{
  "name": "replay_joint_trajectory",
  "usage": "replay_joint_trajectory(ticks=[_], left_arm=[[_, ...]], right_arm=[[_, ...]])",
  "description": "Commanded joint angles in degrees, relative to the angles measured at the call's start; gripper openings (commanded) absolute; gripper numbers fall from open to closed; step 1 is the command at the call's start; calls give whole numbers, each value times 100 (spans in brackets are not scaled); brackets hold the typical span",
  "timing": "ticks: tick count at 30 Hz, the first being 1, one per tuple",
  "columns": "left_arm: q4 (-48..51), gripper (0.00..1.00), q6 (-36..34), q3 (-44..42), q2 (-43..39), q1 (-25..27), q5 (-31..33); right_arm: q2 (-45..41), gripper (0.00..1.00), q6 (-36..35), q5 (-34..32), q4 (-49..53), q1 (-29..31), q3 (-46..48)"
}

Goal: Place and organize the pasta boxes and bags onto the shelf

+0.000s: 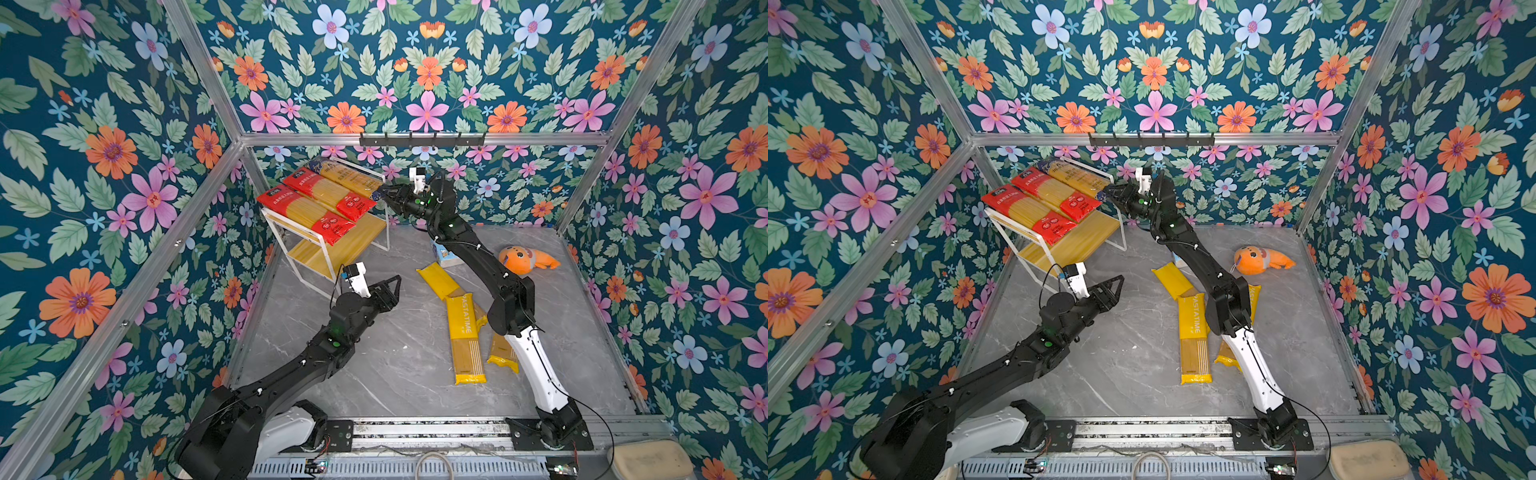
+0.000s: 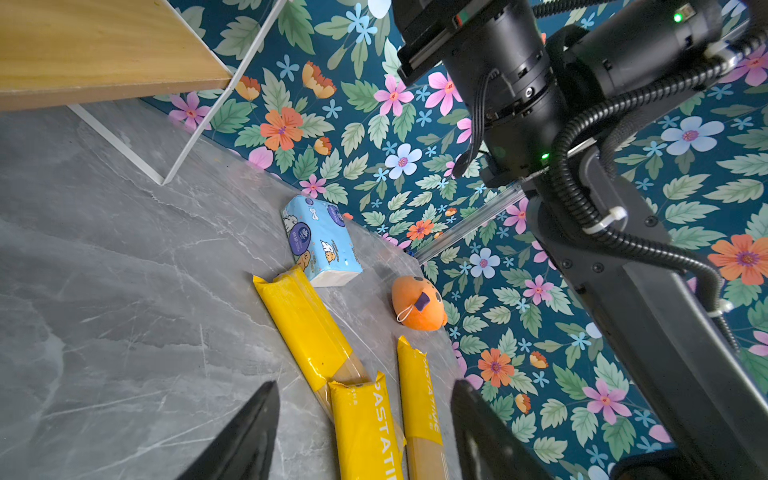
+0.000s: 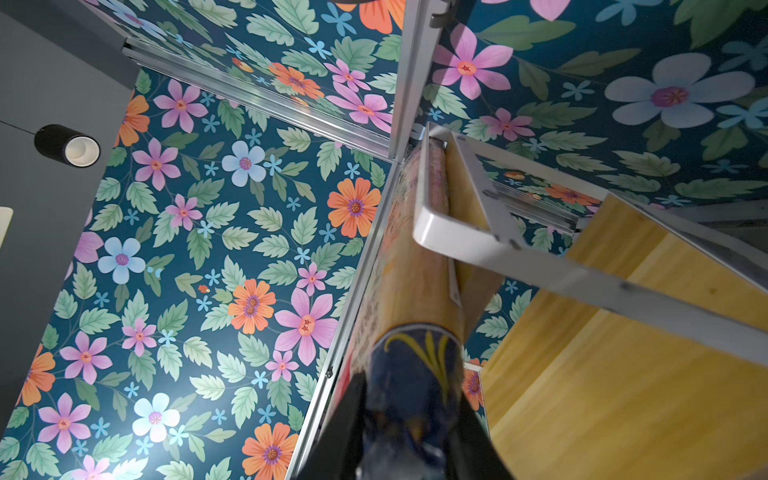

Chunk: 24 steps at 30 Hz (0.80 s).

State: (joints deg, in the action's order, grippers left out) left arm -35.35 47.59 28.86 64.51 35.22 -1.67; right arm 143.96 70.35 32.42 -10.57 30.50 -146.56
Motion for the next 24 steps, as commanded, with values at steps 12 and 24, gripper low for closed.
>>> replay_joint_trajectory(ticks=[12,24], left_arm=[[-71,68,-515,52,390,584,282],[-104,68,-712,181,1378,1368,598]], right_arm=[[-2378,45,-38,155,-1777,-78,4140],[-4808,43,-1445,-569,-1086,-150,8456]])
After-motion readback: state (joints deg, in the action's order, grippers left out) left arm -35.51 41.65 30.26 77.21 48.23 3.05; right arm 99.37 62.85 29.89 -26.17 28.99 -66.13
